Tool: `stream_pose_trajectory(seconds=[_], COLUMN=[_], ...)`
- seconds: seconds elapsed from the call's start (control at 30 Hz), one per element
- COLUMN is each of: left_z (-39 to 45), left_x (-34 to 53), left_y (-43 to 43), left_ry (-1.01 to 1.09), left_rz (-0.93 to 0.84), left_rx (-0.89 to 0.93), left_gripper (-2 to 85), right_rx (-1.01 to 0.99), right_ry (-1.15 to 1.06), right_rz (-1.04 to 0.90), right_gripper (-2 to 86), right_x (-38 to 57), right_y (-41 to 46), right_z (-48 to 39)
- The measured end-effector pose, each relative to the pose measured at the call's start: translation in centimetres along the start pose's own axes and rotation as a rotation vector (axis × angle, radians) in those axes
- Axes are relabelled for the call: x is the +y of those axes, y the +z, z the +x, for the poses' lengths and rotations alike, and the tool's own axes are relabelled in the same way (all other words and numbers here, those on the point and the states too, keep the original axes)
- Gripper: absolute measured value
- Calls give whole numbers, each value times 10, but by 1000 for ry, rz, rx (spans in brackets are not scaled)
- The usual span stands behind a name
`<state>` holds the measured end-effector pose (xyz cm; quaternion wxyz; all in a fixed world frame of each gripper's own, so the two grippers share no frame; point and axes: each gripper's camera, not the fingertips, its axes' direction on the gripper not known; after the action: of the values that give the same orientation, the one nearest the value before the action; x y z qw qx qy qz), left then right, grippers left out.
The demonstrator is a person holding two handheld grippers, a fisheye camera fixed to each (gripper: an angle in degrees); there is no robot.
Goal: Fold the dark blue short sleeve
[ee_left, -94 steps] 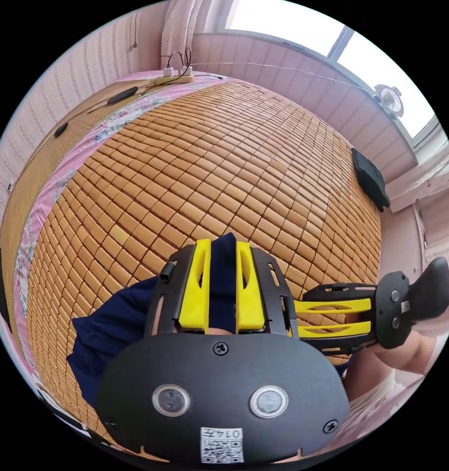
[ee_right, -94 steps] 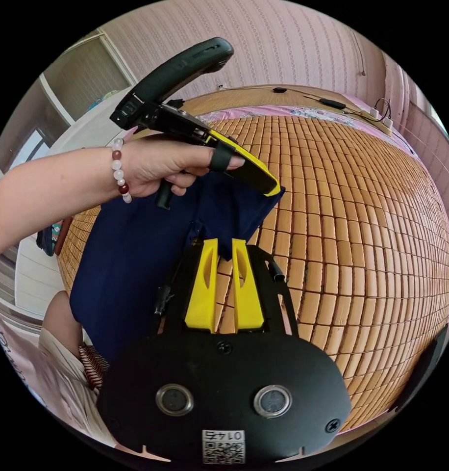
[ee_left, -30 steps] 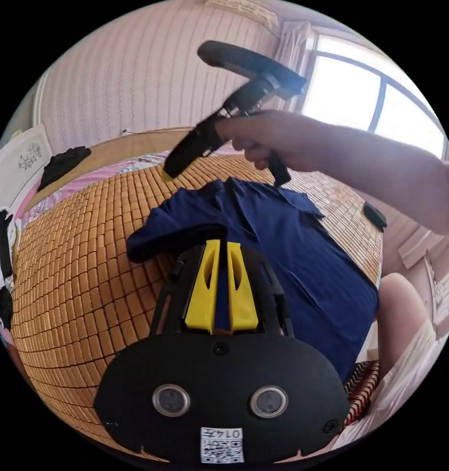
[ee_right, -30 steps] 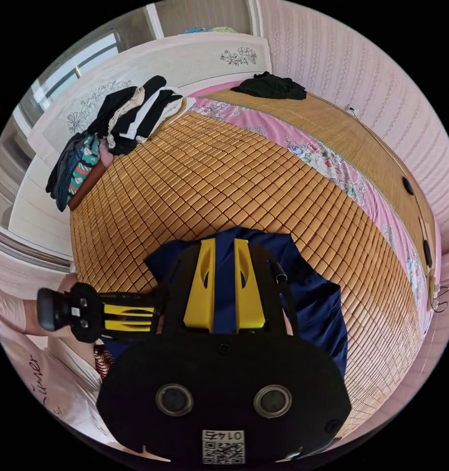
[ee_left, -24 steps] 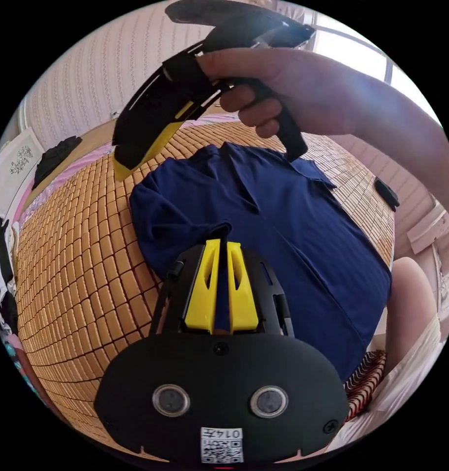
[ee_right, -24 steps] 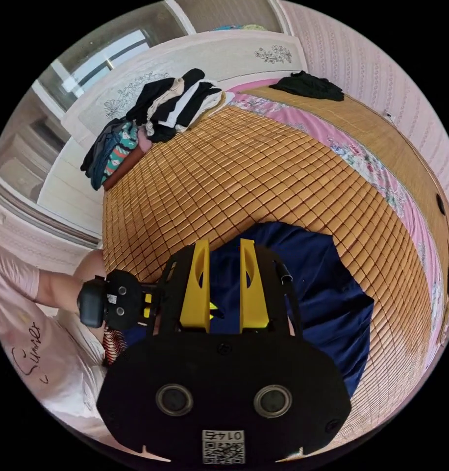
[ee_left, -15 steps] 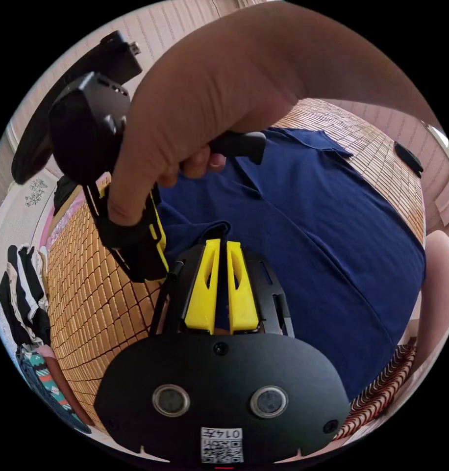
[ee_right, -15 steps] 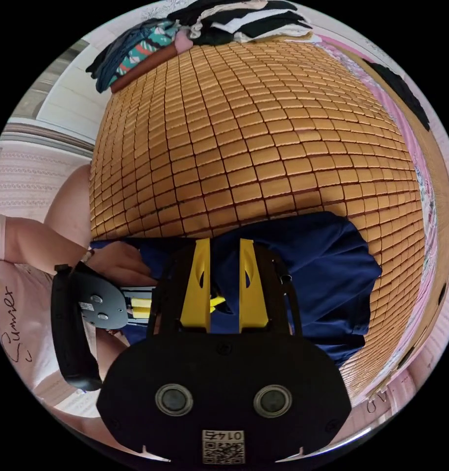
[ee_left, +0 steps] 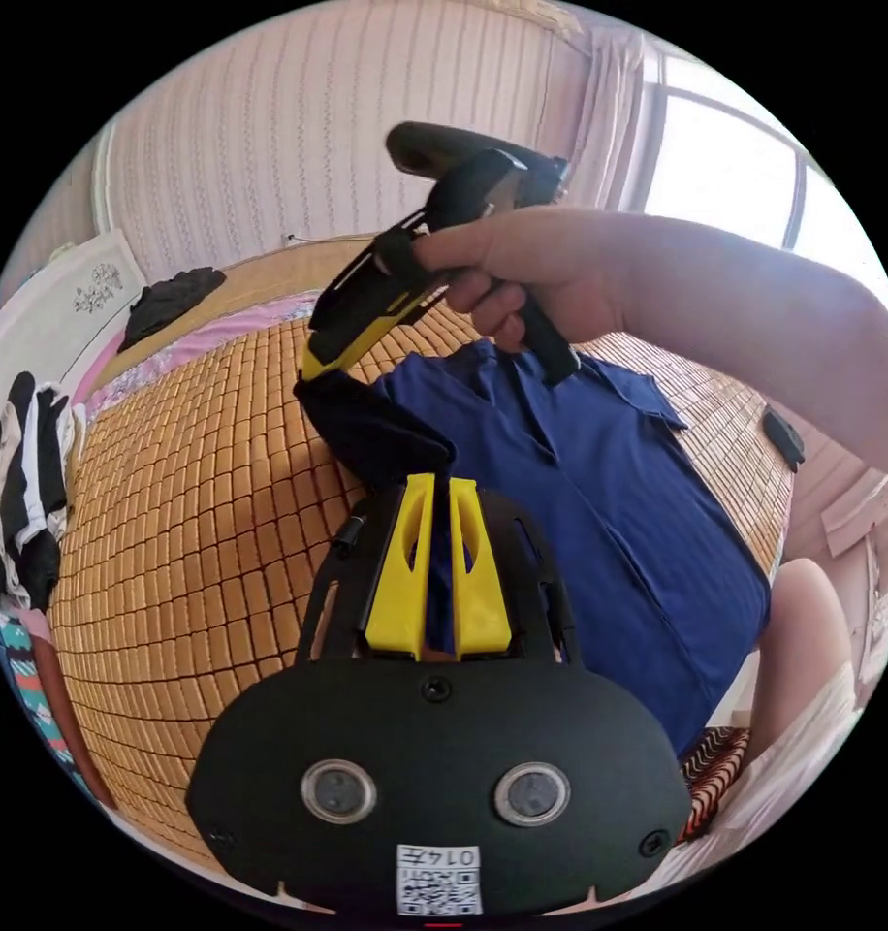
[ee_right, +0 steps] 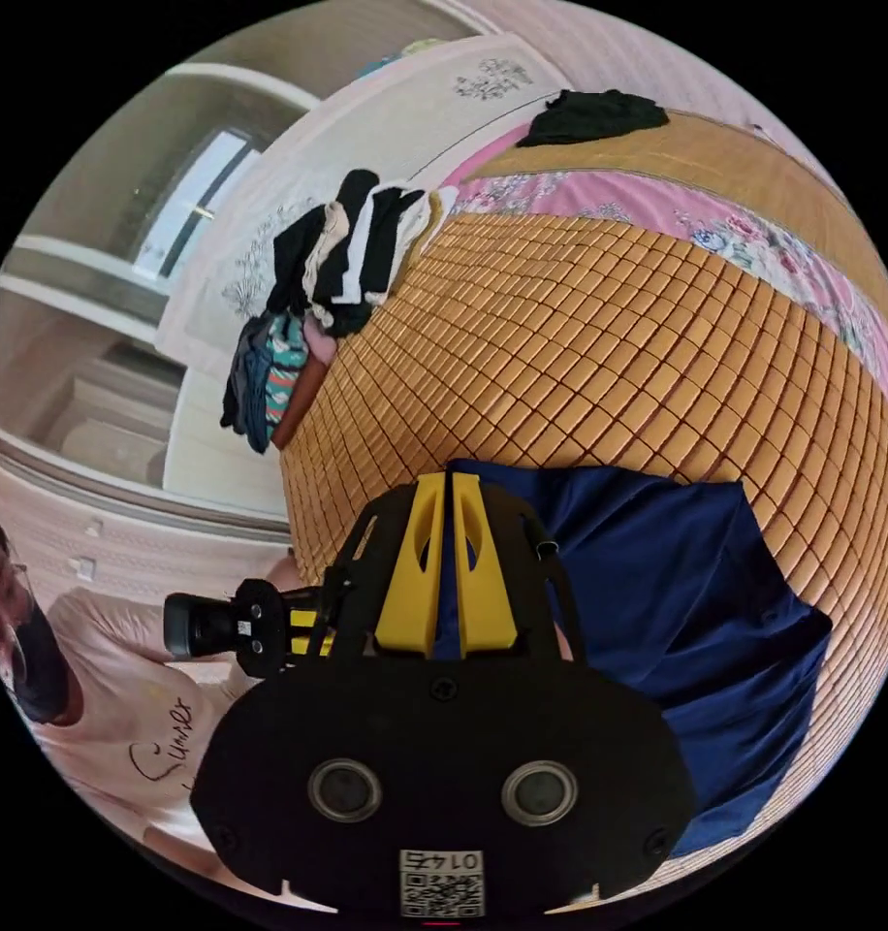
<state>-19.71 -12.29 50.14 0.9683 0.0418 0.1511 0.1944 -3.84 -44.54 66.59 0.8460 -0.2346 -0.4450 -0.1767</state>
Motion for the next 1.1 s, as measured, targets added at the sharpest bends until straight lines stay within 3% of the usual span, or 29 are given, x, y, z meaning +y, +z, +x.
stream_pose_trajectory(seconds=[0.23,0.33,0.47,0.57,0.8,0.97,1.1], left_z=[-120,-157,-177,-190,-200,-209,-217], left_x=[30,50,68,81,76,5,-36], left_y=[14,16,11,6,-41,-17,22], left_ry=[-321,-493,-569,-652,-548,-361,-313], left_rz=[-97,-72,-57,-33,-1,-33,-98], left_rx=[-32,114,189,229,109,66,69], left_gripper=[21,24,37,78,104,86,85], right_rx=[41,76,27,140,645,572,667], right_ry=[91,122,18,-123,-207,-263,-295], right_rz=[29,35,70,95,-66,-92,-114], right_gripper=[7,12,31,47,4,-2,-4], right_x=[-19,-22,-21,-15,21,34,42], right_y=[56,77,80,58,33,54,83], right_z=[5,1,-18,-36,-25,-36,-47])
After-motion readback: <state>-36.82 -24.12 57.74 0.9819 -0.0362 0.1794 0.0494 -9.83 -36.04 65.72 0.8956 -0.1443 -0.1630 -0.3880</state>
